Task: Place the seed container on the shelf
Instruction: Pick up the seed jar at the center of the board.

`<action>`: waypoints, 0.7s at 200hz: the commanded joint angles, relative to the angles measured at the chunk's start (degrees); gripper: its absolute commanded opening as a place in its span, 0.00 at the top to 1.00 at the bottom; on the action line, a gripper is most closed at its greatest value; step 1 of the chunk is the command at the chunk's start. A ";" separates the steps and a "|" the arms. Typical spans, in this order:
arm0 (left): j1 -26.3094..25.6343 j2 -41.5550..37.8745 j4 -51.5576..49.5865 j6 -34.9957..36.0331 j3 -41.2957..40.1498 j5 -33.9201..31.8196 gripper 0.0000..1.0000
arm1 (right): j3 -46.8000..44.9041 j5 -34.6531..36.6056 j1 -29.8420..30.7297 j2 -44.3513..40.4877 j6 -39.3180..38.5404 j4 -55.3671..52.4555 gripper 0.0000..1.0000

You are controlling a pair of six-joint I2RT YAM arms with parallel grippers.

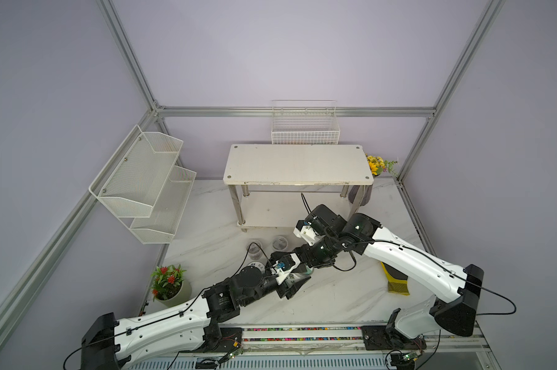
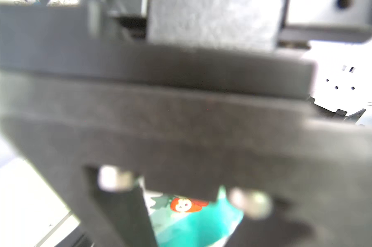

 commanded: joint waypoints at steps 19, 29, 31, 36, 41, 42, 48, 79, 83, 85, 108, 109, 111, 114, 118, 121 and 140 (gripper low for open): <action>1.11 0.00 0.75 -1.88 -0.48 0.88 0.44 | 1.90 -5.80 0.92 -0.86 -1.59 2.46 0.22; 1.11 -0.21 0.45 -1.84 -0.50 0.88 0.44 | 1.73 -6.04 0.75 -1.01 -1.59 2.57 0.21; 1.13 -0.23 0.39 -1.81 -0.54 0.84 0.44 | 1.75 -6.07 0.73 -1.09 -1.54 2.56 0.21; 1.09 -0.27 0.23 -1.86 -0.56 0.80 0.44 | 1.71 -6.09 0.72 -1.12 -1.45 2.71 0.21; 1.11 -0.35 0.10 -1.81 -0.71 0.72 0.41 | 1.81 -6.20 0.66 -1.11 -1.42 2.69 0.21; 1.11 -0.31 0.07 -1.85 -0.72 0.71 0.41 | 1.80 -6.23 0.65 -1.11 -1.41 2.71 0.21; 1.10 -0.19 -0.15 -1.92 -0.68 0.62 0.39 | 1.92 -6.42 0.64 -1.12 -1.38 2.73 0.22; 1.11 0.63 0.09 -2.06 -0.80 0.30 0.22 | 2.31 -7.52 0.65 -1.05 -1.31 3.26 0.23; 1.11 0.68 0.12 -2.08 -0.77 0.18 0.20 | 2.33 -7.71 0.70 -1.19 -1.40 3.33 0.23; 1.11 0.76 0.13 -2.13 -0.80 0.11 0.19 | 2.36 -7.76 0.65 -1.20 -1.40 3.30 0.23; 1.11 1.67 0.23 -2.14 -0.79 0.00 0.14 | 2.60 -8.31 0.72 -1.36 -1.58 3.35 0.24; 1.11 1.67 0.22 -2.15 -0.76 0.00 0.13 | 2.59 -8.33 0.68 -1.42 -1.58 3.35 0.24; 1.06 1.73 0.27 -2.15 -0.73 0.00 0.13 | 2.60 -8.35 0.71 -1.46 -1.62 3.41 0.24; 1.10 1.92 0.30 -2.11 -0.73 0.05 0.12 | 2.68 -8.47 0.66 -1.49 -1.66 3.38 0.24; 1.11 2.05 0.35 -2.09 -0.65 0.07 0.12 | 2.67 -8.45 0.72 -1.49 -1.67 3.36 0.24; 1.11 2.17 0.38 -2.07 -0.64 0.02 0.12 | 2.80 -8.55 0.76 -1.47 -1.67 3.35 0.24; 1.11 2.85 0.61 -2.06 -0.56 0.00 0.11 | 2.69 -9.03 0.70 -1.56 -1.88 3.59 0.24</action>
